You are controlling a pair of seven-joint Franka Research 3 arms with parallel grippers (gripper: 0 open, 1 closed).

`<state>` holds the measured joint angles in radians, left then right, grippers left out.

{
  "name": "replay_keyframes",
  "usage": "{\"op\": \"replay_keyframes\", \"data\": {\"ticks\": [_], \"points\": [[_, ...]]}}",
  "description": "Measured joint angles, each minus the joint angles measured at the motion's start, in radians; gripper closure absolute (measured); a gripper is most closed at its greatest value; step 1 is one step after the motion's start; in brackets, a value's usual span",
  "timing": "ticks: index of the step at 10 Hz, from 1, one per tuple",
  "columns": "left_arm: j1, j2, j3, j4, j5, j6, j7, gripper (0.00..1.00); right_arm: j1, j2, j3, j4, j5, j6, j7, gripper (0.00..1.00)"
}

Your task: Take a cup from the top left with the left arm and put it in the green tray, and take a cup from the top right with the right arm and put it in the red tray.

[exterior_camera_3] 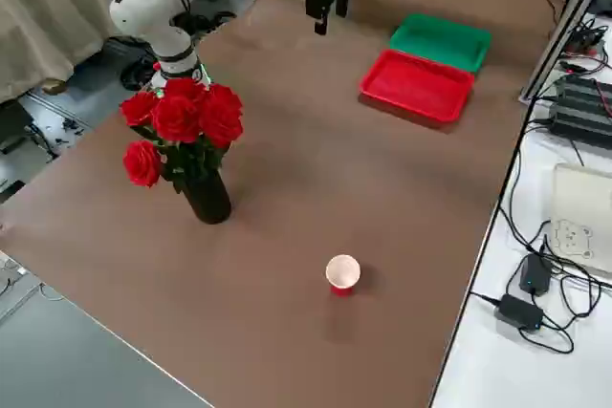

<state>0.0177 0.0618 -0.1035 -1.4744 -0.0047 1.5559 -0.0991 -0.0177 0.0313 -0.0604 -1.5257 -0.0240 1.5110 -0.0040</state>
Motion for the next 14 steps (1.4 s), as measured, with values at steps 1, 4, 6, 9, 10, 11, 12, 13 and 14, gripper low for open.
{"op": "replay_keyframes", "data": {"ticks": [1, 4, 6, 9, 10, 11, 12, 13, 14], "points": [[0.0, 0.0, 0.0, 0.0, 0.0, -0.001, 0.0, 0.0, 0.0, 0.0, 0.0, 0.0, 0.0, 0.0, 0.0, 0.15], [0.003, 0.0, 0.001, 0.0, 0.0, -0.003, 0.0, 0.0, 0.0, -0.002, 0.003, 0.0, 0.0, 0.0, 0.0, 0.0], [0.017, 0.005, 0.007, -0.001, 0.0, -0.003, 0.001, 0.0, 0.0, -0.002, 0.004, 0.0, 0.0, 0.0, 0.0, 0.0], [0.084, 0.1, 0.011, -0.004, 0.002, 0.086, 0.002, 0.0, 0.0, -0.002, 0.005, 0.0, 0.0, 0.002, 0.0, 0.0], [0.103, 0.143, 0.012, -0.006, 0.002, 0.14, 0.002, 0.0, -0.002, -0.002, 0.005, 0.0, 0.0, 0.007, 0.0, 0.0], [0.113, 0.191, 0.012, -0.007, 0.002, 0.193, 0.0, 0.0, -0.01, 0.003, 0.004, -0.002, -0.001, 0.029, 0.001, 0.0], [0.124, 0.238, 0.013, -0.008, 0.002, 0.255, 0.0, 0.0, -0.033, 0.027, 0.003, -0.009, -0.003, 0.09, 0.003, 0.0], [0.138, 0.284, 0.013, -0.008, 0.002, 0.317, 0.0, 0.0, -0.08, 0.079, 0.001, -0.016, -0.002, 0.196, 0.002, 0.0], [0.149, 0.327, 0.017, -0.008, 0.002, 0.358, -0.003, 0.0, -0.139, 0.149, 0.0, -0.019, -0.002, 0.316, -0.001, 0.0]]}}
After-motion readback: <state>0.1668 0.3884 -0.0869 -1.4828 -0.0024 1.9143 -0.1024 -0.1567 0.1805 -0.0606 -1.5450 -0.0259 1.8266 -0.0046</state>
